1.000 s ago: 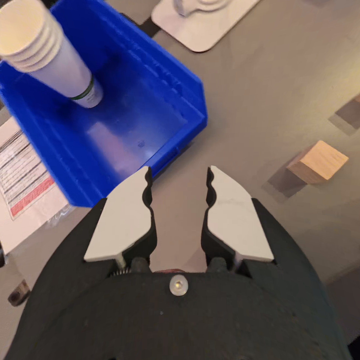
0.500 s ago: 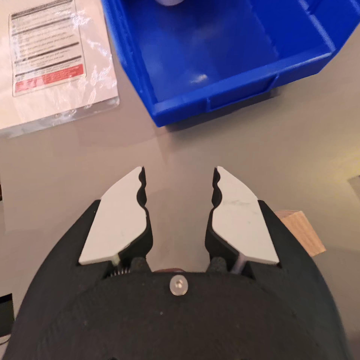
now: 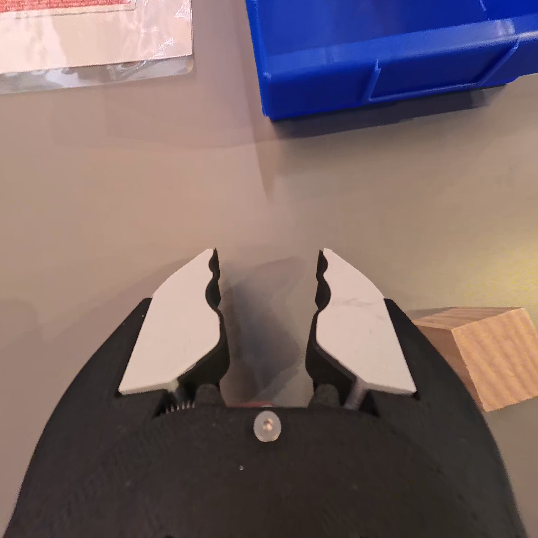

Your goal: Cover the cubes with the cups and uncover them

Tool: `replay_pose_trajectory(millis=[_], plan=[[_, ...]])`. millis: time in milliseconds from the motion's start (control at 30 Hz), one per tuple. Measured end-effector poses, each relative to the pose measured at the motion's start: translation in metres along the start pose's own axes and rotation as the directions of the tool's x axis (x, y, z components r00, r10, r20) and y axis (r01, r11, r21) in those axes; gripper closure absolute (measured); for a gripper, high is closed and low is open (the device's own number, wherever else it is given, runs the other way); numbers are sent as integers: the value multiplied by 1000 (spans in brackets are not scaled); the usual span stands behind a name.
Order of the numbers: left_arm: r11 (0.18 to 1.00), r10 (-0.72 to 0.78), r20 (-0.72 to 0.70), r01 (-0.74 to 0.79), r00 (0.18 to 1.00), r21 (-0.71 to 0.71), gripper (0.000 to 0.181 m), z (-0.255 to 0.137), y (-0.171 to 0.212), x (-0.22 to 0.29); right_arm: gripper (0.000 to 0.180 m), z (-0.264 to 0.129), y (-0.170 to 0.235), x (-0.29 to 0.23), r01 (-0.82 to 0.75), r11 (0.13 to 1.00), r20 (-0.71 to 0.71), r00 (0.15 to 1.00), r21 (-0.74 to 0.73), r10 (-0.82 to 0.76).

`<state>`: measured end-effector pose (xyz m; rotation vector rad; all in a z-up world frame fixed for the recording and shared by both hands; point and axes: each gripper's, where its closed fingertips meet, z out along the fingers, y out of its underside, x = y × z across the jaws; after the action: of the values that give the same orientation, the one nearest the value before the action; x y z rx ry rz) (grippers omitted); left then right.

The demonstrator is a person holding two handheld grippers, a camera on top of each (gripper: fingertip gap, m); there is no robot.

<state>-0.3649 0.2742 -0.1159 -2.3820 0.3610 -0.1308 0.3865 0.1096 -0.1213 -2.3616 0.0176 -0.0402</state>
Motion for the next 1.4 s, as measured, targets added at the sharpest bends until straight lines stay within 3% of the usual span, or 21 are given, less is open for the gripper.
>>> replay_pose_trajectory(millis=[967, 1100, 1400], plan=[[999, -33, 22, 33, 999, 8, 119, 5, 7, -4, 102, 1, -1, -2, -21, 1000, -11, 1000, 0, 21], [995, -45, 72, 38, 996, 96, 121, -10, -11, -20, 102, 1, -1, -2, -20, 1000, -11, 1000, 1, 20], [955, 42, 137, -80, 990, 286, 125, -50, -102, -36, 104, 1, -1, -2, -21, 1000, -12, 1000, 2, 21]])
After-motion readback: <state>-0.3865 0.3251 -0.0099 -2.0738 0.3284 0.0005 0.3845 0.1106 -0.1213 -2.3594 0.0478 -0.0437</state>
